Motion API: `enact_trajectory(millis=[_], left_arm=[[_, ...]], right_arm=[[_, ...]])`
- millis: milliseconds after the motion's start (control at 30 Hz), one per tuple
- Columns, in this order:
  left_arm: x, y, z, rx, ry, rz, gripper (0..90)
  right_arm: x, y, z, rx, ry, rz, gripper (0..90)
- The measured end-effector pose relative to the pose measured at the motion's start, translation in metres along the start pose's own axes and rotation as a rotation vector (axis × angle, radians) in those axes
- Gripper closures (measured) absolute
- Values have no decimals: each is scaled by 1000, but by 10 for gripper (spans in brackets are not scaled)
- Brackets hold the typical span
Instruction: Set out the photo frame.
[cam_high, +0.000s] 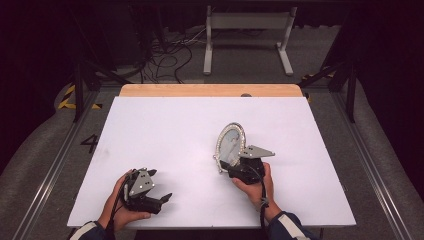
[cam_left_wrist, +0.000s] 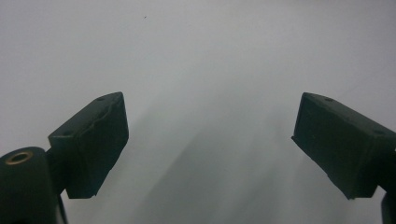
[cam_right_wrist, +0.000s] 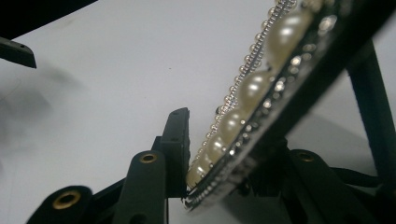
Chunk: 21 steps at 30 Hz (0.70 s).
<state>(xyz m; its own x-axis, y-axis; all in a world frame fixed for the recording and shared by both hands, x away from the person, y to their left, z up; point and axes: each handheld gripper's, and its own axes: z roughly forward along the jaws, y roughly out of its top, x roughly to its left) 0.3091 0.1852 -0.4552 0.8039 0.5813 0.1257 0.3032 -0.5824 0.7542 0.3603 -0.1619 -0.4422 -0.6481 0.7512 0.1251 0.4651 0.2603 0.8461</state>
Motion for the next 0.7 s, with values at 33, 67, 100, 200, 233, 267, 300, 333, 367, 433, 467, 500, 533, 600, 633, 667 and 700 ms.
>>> enact_trajectory(millis=[33, 67, 100, 200, 233, 267, 300, 333, 367, 433, 467, 500, 533, 600, 633, 667, 700], left_arm=[[0, 0, 1, -2, -2, 0, 107], [0, 1, 1, -1, -2, 0, 107], [0, 2, 2, -1, -4, 2, 107], [0, 3, 3, 0, -9, 7, 107], [0, 3, 4, 0, -10, 11, 107], [-1, 3, 5, 3, -11, 12, 107], [-1, 4, 5, 6, -13, 11, 107], [-1, 4, 6, 4, -15, 15, 107], [-1, 4, 6, 4, -14, 15, 107], [-1, 4, 6, 4, -14, 17, 107], [-1, 4, 6, 4, -14, 19, 107], [-1, 4, 6, 5, -13, 19, 107], [-1, 4, 6, 4, -13, 17, 107], [-1, 5, 6, 2, -13, 16, 107], [-1, 5, 6, 1, -13, 15, 107], [-1, 5, 7, 0, -15, 13, 107], [-1, 5, 7, 0, -17, 10, 108]], right_arm=[[0, 0, -1, 1, 1, 0, 652], [0, -1, -2, 1, 1, -3, 653], [0, -1, -2, 2, 3, -4, 654], [-1, -2, -3, -2, 4, -5, 654], [0, -3, -4, -10, 3, -6, 645], [0, -3, -4, -10, 3, -6, 645], [0, -3, -5, -14, -4, -9, 631], [0, -2, -5, -20, -8, -9, 613], [0, -2, -5, -24, -11, -2, 596], [0, -3, -5, -33, -12, 2, 609], [1, -3, -4, -34, -19, -4, 617], [1, -3, -3, -37, -19, -5, 629], [1, -3, -2, -41, -17, -3, 631], [1, -3, -1, -38, -20, 2, 641], [0, -3, 0, -41, -15, 16, 643], [0, -3, -1, -38, -9, 24, 644], [0, -3, -1, -37, -8, 25, 645]])
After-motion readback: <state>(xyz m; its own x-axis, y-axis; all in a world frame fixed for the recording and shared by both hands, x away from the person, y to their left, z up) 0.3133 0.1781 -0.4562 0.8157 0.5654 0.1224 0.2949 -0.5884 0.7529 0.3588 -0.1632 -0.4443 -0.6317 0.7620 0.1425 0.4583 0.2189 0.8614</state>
